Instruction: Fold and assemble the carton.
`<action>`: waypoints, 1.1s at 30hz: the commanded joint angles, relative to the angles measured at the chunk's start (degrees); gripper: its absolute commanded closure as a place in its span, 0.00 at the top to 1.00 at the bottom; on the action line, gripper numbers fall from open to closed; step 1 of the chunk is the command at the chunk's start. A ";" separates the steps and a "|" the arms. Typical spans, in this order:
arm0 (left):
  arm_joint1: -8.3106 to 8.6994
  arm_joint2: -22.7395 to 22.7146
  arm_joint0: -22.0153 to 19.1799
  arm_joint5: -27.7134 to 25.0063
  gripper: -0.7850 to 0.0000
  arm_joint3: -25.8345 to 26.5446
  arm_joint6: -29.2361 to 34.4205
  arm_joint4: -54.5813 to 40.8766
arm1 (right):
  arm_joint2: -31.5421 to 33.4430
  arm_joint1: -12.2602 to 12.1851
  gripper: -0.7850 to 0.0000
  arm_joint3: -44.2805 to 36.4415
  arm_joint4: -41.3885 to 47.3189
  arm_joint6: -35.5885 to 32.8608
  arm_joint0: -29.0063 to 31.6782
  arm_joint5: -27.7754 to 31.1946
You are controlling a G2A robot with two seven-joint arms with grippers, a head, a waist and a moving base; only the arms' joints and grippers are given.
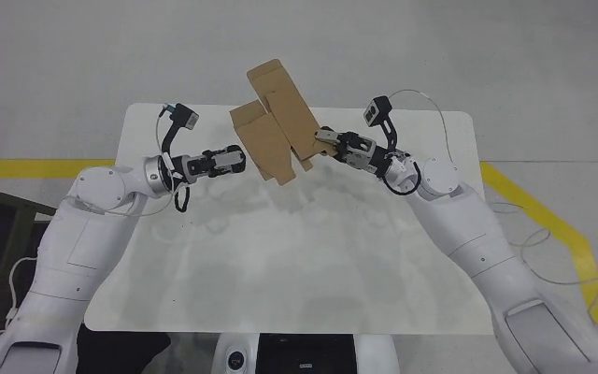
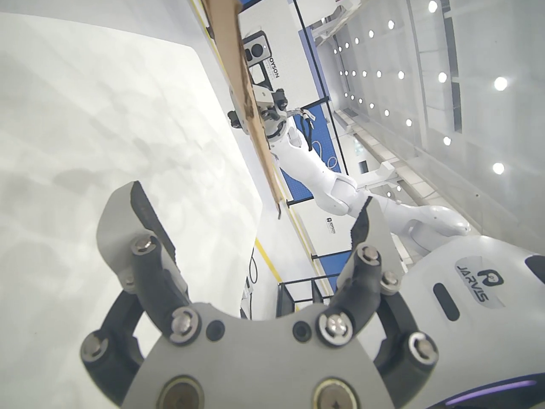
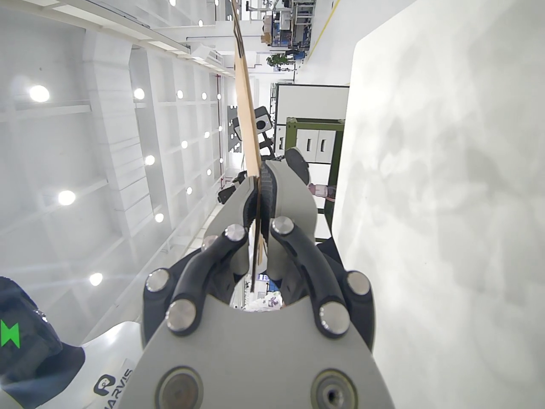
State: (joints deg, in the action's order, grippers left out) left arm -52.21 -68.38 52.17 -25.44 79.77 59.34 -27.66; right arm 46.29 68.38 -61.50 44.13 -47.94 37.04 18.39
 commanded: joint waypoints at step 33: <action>-1.37 -0.10 0.00 8.00 0.00 -0.41 -5.00 2.26 | 0.22 5.68 1.00 8.77 -1.46 -2.92 -2.37 4.05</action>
State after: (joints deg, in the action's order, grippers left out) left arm -53.59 -68.36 52.27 -17.52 79.54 54.02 -25.46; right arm 46.02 74.12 -53.10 42.68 -50.00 34.76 21.58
